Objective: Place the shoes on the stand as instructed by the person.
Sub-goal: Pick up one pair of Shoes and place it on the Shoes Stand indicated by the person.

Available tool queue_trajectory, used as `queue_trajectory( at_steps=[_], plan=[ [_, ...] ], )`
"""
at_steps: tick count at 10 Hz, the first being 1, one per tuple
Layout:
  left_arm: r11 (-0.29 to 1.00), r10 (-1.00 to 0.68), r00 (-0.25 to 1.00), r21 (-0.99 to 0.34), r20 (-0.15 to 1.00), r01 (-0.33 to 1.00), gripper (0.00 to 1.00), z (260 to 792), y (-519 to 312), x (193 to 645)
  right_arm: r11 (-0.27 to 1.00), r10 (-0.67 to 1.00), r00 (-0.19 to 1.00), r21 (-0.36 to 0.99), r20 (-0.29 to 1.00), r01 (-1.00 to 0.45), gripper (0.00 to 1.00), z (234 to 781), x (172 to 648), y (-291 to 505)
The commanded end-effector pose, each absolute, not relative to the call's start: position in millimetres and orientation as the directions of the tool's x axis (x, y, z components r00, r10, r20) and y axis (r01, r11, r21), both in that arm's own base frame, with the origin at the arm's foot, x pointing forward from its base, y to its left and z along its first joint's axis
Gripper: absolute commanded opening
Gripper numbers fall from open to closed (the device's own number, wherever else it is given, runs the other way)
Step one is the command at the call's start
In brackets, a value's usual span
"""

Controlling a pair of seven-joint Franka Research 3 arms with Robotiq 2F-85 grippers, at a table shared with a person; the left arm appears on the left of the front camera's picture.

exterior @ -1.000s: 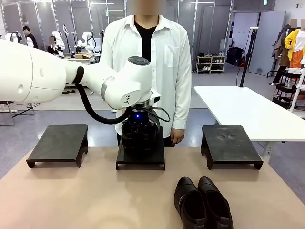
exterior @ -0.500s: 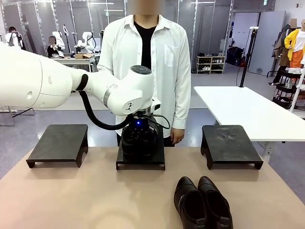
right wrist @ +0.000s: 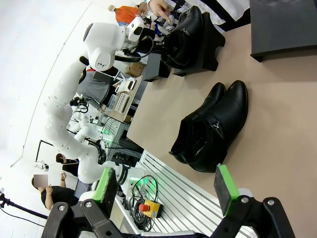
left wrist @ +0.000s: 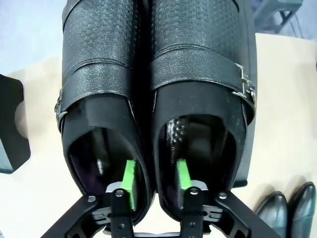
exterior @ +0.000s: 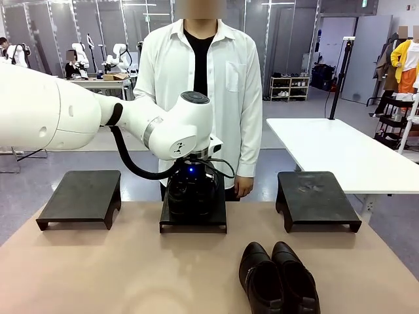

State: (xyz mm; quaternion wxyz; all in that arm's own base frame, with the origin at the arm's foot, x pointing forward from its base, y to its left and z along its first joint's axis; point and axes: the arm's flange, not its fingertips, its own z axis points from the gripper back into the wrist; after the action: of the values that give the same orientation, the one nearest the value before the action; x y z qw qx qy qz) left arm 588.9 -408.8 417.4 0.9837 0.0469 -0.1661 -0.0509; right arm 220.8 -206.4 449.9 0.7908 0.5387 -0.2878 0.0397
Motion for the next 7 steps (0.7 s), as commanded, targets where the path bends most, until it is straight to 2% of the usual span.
queue_trajectory(
  at_steps=[1,2,3,4,7],
  plan=[
    [0.993,-0.11,0.942,0.078,0.316,0.09,1.0,425,-410,587,0.411,-0.248,0.82,0.822,0.517,-0.394,1.0,449,221,-207],
    [0.993,-0.107,0.949,0.08,0.298,0.087,1.0,431,-410,584,0.411,-0.248,0.82,0.822,0.517,-0.394,1.0,449,221,-207],
    [0.993,-0.101,0.951,0.079,0.292,0.082,0.9,436,-408,580,0.411,-0.248,0.82,0.822,0.517,-0.394,1.0,449,221,-207],
    [0.993,-0.096,0.952,0.087,0.29,0.074,0.99,439,-407,576,0.411,-0.248,0.82,0.822,0.517,-0.394,1.0,449,221,-207],
    [0.995,-0.057,0.946,0.098,0.319,0.027,1.0,454,-399,566,0.411,-0.248,0.82,0.822,0.517,-0.394,1.0,449,221,-207]
  ],
)
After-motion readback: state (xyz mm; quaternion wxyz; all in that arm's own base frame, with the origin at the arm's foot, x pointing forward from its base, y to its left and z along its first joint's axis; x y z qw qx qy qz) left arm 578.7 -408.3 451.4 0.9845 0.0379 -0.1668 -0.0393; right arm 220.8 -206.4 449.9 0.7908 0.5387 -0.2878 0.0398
